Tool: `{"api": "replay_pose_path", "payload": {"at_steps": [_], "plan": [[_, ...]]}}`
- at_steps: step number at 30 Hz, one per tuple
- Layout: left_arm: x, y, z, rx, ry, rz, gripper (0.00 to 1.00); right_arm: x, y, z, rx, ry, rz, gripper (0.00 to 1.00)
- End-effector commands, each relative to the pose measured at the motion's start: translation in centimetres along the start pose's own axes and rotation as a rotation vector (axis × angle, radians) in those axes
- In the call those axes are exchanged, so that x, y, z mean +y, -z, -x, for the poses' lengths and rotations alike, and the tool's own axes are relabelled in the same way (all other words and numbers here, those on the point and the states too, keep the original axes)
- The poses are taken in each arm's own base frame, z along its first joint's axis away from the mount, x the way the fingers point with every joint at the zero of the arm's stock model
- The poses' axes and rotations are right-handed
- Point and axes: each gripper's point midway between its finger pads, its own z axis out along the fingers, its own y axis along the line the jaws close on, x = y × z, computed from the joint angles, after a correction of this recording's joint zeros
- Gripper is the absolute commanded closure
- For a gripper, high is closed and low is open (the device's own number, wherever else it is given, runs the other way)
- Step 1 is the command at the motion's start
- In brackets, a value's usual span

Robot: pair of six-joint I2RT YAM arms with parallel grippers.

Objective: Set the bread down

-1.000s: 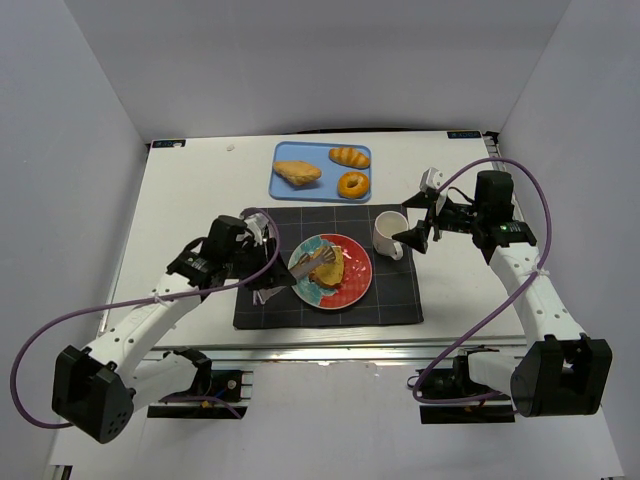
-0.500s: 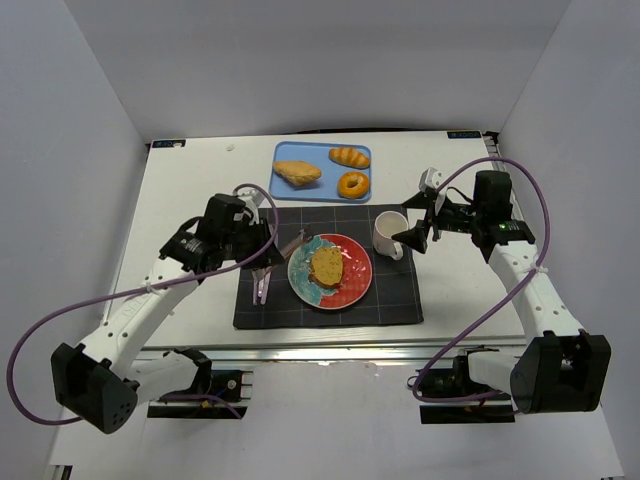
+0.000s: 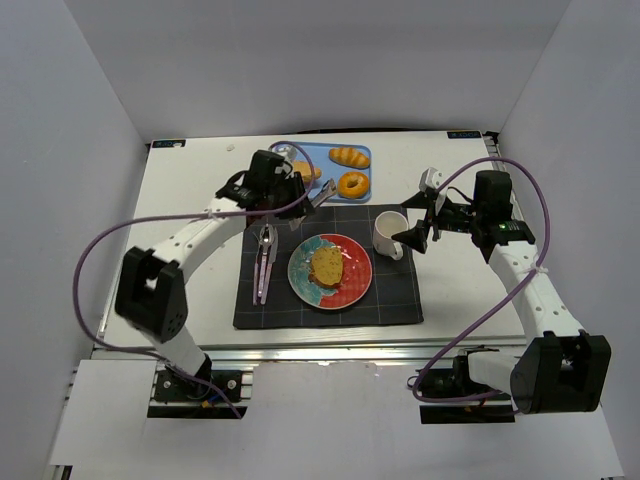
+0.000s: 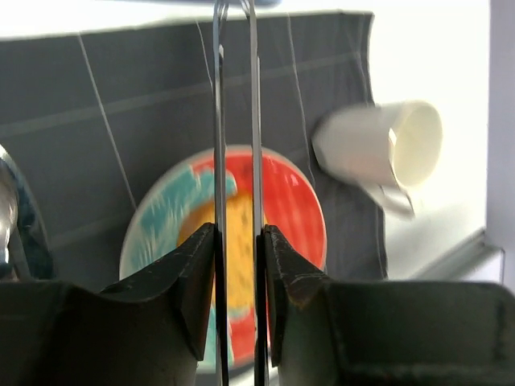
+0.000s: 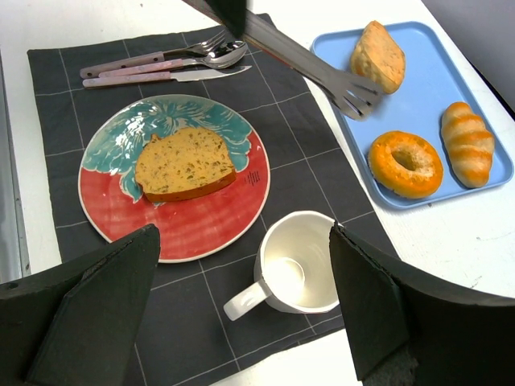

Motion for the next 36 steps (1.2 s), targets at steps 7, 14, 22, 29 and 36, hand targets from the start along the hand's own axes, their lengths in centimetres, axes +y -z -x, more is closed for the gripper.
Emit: {"api": "replay_pose_path", "payload": {"at_steps": [7, 14, 22, 29, 36], "plan": [[-2.0, -4.1, 5.7, -0.087, -0.058, -0.031, 0.54, 0.2, 0.4, 1.2, -0.032, 0.052, -0.004, 0.11], [-1.8, -4.8, 6.5, -0.089, -0.057, -0.022, 0.53, 0.3, 0.4, 0.8, -0.031, 0.043, 0.001, 0.11], [-0.9, -5.4, 5.9, -0.06, -0.063, 0.0, 0.53, 0.2, 0.3, 0.8, -0.033, 0.038, 0.0, 0.11], [-0.5, -6.3, 5.8, -0.039, -0.07, 0.006, 0.53, 0.2, 0.4, 0.8, -0.032, 0.036, -0.001, 0.11], [-0.5, -6.9, 5.8, -0.025, -0.073, 0.001, 0.5, 0.1, 0.4, 0.9, -0.032, 0.036, -0.003, 0.11]]}}
